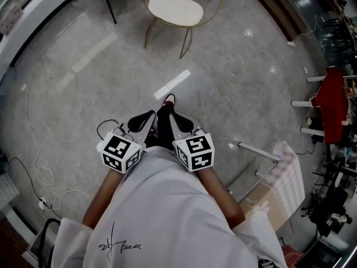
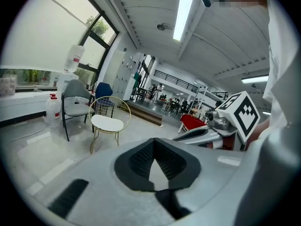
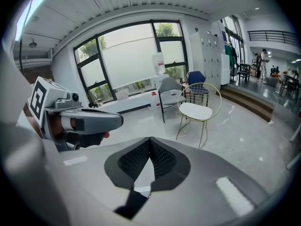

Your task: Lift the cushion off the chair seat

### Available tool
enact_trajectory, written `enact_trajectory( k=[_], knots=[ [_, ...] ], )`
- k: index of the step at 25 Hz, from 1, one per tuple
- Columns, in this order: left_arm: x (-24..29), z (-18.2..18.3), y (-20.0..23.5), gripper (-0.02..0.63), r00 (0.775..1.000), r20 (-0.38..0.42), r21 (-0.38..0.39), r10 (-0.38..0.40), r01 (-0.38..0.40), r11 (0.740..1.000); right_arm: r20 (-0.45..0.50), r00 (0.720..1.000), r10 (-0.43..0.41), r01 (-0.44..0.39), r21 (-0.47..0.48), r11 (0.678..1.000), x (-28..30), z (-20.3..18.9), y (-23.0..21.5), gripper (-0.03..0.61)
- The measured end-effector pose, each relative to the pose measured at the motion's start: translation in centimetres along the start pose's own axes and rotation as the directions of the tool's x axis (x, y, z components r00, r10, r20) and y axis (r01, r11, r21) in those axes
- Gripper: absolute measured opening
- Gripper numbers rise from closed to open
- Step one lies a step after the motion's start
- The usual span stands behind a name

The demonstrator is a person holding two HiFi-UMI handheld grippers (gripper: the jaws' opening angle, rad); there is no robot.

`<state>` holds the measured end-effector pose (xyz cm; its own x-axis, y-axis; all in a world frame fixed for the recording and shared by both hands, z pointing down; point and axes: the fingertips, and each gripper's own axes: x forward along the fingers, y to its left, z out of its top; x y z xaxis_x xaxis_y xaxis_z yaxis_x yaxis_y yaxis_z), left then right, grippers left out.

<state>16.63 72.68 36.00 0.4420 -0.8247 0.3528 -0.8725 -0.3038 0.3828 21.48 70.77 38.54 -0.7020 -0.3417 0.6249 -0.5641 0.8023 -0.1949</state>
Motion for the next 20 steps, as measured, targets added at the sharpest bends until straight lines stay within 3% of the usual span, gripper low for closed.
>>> enact_trajectory(
  k=[10, 15, 20],
  knots=[
    [2.8, 2.7, 4.2, -0.001, 1.0, -0.026, -0.022, -0.007, 0.006, 1.0, 0.009, 1.0, 0.022, -0.022, 0.025, 0.999, 4.8, 4.0, -3.0, 0.006],
    [6.9, 6.1, 5.8, -0.002, 0.994, 0.009, -0.046, -0.105, 0.106, 0.993, -0.007, 1.0, 0.012, -0.012, 0.052, 0.999, 8.0, 7.1, -7.0, 0.006],
    [12.0, 8.8, 7.6, -0.002, 0.992, -0.049, -0.021, -0.119, 0.118, 0.993, -0.01, 1.0, 0.005, -0.004, 0.079, 0.997, 10.1, 10.2, -11.8, 0.006]
  ],
)
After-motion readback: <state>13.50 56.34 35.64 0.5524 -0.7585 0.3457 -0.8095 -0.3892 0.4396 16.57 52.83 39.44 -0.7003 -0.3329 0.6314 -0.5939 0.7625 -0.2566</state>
